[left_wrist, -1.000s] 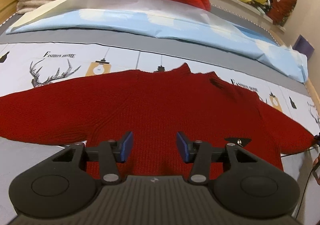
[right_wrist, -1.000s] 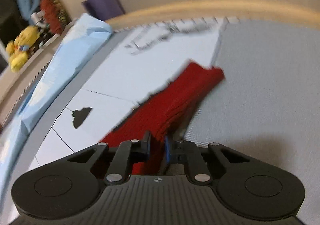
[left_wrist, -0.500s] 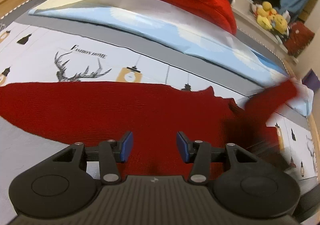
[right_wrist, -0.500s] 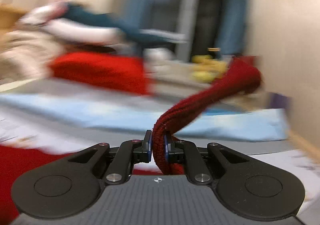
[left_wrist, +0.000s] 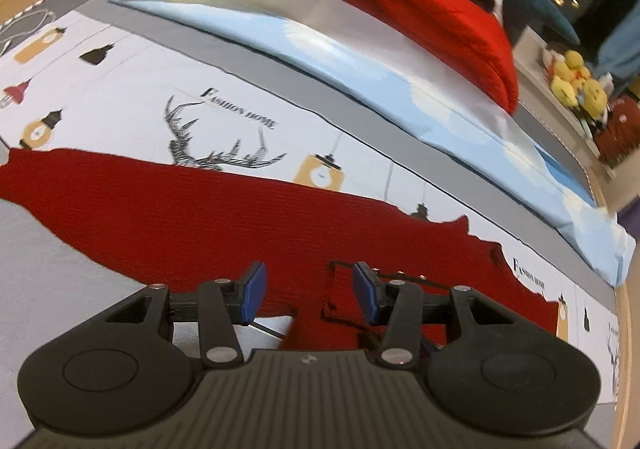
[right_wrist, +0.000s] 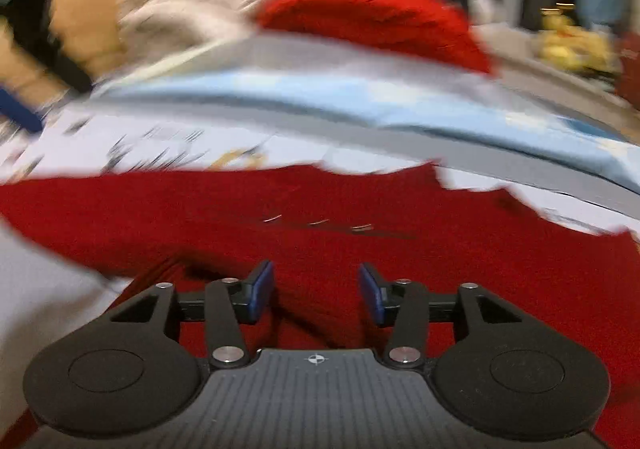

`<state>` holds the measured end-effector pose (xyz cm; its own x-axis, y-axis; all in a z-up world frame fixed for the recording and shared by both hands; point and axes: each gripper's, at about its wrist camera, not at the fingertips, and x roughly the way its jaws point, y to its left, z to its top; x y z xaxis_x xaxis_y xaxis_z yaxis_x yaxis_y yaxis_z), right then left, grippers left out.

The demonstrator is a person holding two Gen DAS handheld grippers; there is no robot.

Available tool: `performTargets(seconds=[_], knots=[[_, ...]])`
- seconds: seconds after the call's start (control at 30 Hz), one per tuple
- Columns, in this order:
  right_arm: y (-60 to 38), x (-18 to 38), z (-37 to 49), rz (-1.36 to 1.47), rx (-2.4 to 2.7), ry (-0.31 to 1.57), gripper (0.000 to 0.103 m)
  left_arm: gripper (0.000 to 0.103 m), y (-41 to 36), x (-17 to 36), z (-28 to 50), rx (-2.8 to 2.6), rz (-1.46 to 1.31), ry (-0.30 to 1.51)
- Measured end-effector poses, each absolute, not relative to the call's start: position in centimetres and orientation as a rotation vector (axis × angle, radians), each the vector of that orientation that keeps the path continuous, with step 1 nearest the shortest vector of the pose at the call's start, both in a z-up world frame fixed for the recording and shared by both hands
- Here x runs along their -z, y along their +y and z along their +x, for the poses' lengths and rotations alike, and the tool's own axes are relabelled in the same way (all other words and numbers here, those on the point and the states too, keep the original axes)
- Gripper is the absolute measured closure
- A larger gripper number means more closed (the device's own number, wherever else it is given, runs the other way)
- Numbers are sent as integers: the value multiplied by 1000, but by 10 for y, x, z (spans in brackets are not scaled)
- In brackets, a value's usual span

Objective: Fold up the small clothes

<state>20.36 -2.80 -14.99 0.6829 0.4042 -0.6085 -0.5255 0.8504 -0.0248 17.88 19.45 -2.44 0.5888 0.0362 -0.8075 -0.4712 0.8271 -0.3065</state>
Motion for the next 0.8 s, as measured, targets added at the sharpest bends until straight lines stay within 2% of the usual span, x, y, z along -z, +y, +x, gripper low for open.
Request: performTargets(seconds=[0.1, 0.13, 0.17, 0.27, 0.3, 0.33, 0.37, 0.43, 0.57, 0.67, 0.8], knots=[[2, 160, 203, -338, -594, 645, 53, 50, 202, 24, 177, -326, -557, 903], [9, 160, 202, -372, -602, 630, 77, 50, 204, 23, 177, -328, -561, 901], [16, 160, 201, -391, -608, 614, 89, 50, 205, 22, 177, -328, -563, 899], [29, 143, 196, -379, -546, 518, 89, 50, 207, 21, 176, -328, -565, 898], [31, 139, 197, -348, -535, 501, 85, 50, 207, 22, 176, -326, -565, 898], [33, 139, 197, -337, -548, 514, 76, 50, 208, 22, 176, -325, -564, 900], [38, 144, 198, -362, -588, 560, 74, 50, 208, 23, 176, -325, -567, 902], [34, 147, 200, -378, -653, 627, 74, 50, 209, 23, 175, -323, -576, 903], [-25, 117, 205, -123, -550, 552, 74, 50, 213, 22, 174, -326, -581, 900], [-73, 116, 213, -73, -376, 561, 74, 50, 213, 21, 174, -327, -583, 899], [-166, 143, 237, 0, -61, 734, 74, 50, 211, 22, 173, -321, -580, 906]])
